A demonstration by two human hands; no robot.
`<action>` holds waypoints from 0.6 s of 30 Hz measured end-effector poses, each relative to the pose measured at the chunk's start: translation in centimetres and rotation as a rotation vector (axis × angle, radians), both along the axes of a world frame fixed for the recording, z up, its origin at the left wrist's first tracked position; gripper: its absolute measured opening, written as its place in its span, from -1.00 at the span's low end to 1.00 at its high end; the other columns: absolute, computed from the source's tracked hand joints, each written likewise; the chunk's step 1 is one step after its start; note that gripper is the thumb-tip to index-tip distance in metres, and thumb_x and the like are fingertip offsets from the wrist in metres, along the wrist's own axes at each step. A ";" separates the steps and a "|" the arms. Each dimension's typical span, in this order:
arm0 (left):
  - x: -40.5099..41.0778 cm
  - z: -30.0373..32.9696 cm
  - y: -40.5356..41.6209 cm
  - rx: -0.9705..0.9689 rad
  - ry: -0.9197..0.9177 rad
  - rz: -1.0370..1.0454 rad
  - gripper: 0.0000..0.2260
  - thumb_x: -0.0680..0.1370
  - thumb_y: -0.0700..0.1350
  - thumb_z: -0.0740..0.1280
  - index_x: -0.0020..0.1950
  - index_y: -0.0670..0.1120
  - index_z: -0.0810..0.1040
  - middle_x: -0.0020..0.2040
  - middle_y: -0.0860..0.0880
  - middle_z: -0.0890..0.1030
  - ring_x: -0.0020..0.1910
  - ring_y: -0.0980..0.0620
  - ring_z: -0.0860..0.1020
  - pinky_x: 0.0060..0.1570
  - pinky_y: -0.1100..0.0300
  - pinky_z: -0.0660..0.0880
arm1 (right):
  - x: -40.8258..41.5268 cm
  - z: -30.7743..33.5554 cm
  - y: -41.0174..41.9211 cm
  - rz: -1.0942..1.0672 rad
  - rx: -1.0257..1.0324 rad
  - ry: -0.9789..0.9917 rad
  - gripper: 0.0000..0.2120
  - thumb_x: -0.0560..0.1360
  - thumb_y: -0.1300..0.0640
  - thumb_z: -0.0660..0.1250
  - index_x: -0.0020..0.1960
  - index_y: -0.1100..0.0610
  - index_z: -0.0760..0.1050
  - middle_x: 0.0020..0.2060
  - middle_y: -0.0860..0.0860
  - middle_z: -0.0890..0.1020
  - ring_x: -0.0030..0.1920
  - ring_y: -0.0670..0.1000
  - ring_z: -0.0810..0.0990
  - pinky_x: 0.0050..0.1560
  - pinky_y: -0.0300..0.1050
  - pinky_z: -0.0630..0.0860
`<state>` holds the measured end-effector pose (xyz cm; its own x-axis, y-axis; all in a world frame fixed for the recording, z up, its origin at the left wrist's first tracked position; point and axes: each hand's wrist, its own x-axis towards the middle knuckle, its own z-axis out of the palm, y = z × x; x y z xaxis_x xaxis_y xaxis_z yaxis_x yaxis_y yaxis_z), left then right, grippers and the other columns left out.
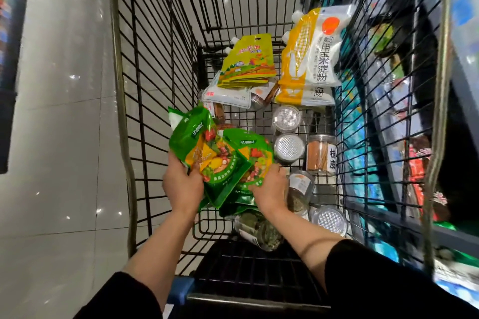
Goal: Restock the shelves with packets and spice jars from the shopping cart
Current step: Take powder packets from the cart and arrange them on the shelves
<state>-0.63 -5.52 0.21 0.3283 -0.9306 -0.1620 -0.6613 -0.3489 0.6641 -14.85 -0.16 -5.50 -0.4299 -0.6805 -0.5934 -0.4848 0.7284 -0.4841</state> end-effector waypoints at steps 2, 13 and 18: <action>0.0 0.1 0.0 0.014 -0.034 -0.040 -0.71 0.55 -0.25 0.34 0.26 -0.13 0.48 -0.15 0.11 0.51 -0.14 0.09 0.45 -0.18 0.24 0.27 | 0.1 0.0 -0.9 -0.170 -0.050 -0.072 -0.41 0.27 0.21 0.58 0.17 0.21 0.33 0.09 0.14 0.47 0.12 0.15 0.46 0.13 -0.02 0.41; -0.1 1.5 -0.2 0.018 0.099 -0.014 -0.72 0.53 -0.26 0.35 0.23 -0.09 0.50 -0.17 0.18 0.54 -0.08 0.05 0.54 -0.08 0.17 0.41 | -2.3 2.3 -1.9 -0.350 -0.322 -0.306 -0.69 0.44 0.30 0.39 0.01 -0.08 0.50 -0.12 -0.05 0.64 -0.07 0.00 0.60 0.00 0.05 0.56; -0.8 4.2 -1.2 -0.025 0.220 -0.083 -0.72 0.53 -0.21 0.37 0.23 -0.06 0.50 -0.07 0.08 0.61 -0.05 0.01 0.59 -0.01 0.02 0.53 | -5.8 9.9 -3.3 -0.255 -0.525 0.091 -0.67 0.49 0.26 0.33 0.20 -0.01 0.49 -0.09 0.01 0.64 -0.08 0.08 0.56 -0.17 -0.10 0.42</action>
<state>-1.40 -6.76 4.45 0.2101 -0.9576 -0.1974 -0.5253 -0.2808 0.8032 -20.66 -3.41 4.40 -0.6516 -0.7419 -0.1582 -0.3823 0.5013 -0.7762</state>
